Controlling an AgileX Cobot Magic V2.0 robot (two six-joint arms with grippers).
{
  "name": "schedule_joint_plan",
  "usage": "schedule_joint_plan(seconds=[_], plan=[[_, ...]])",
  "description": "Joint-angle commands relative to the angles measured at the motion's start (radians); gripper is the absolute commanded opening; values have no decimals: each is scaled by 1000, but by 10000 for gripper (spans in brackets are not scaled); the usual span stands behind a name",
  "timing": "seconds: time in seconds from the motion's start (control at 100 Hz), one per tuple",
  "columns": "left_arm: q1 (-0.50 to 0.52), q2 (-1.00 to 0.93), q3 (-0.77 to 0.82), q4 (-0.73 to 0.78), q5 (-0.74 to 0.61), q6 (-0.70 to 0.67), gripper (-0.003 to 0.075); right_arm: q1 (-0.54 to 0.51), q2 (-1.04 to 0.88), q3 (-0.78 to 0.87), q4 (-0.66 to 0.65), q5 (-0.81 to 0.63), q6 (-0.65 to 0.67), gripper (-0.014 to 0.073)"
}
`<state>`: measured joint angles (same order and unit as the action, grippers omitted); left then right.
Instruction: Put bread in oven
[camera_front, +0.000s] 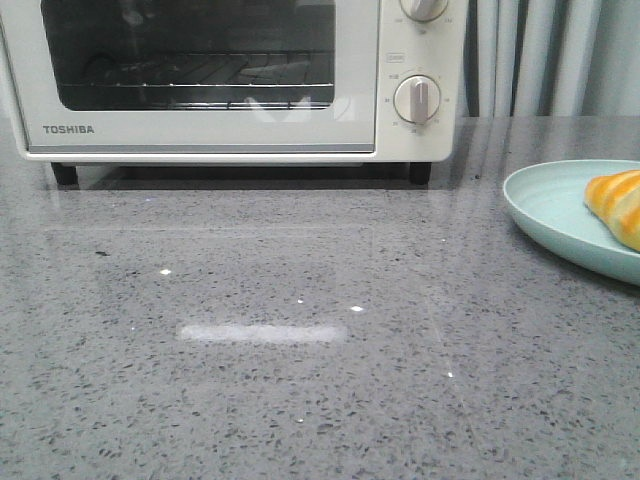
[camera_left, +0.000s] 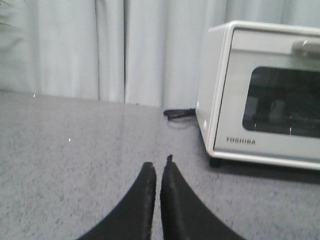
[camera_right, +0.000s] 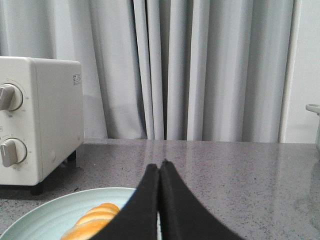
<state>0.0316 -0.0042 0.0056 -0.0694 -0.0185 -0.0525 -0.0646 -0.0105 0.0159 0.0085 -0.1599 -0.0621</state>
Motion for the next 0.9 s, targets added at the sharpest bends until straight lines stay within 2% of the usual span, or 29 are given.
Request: schedule_joint_plan(seconds=[0.0, 0.12, 0.24, 0.52, 0.89], plan=[[-2, -32, 22, -38, -188, -6, -20, -1, -21, 9, 3, -96, 14, -68], [-2, -32, 20, -40, -363, -6, -20, -1, -21, 3, 28, -180, 148, -68], [-2, -32, -1, -43, -416, -100, -20, -1, -21, -57, 28, -151, 152, -68], [-2, -32, -123, -13, -290, -117, -20, -1, -20, -244, 28, 85, 152, -68], [-2, 75, -396, 10, 86, -117, -20, -1, 93, -416, 28, 371, 152, -68]])
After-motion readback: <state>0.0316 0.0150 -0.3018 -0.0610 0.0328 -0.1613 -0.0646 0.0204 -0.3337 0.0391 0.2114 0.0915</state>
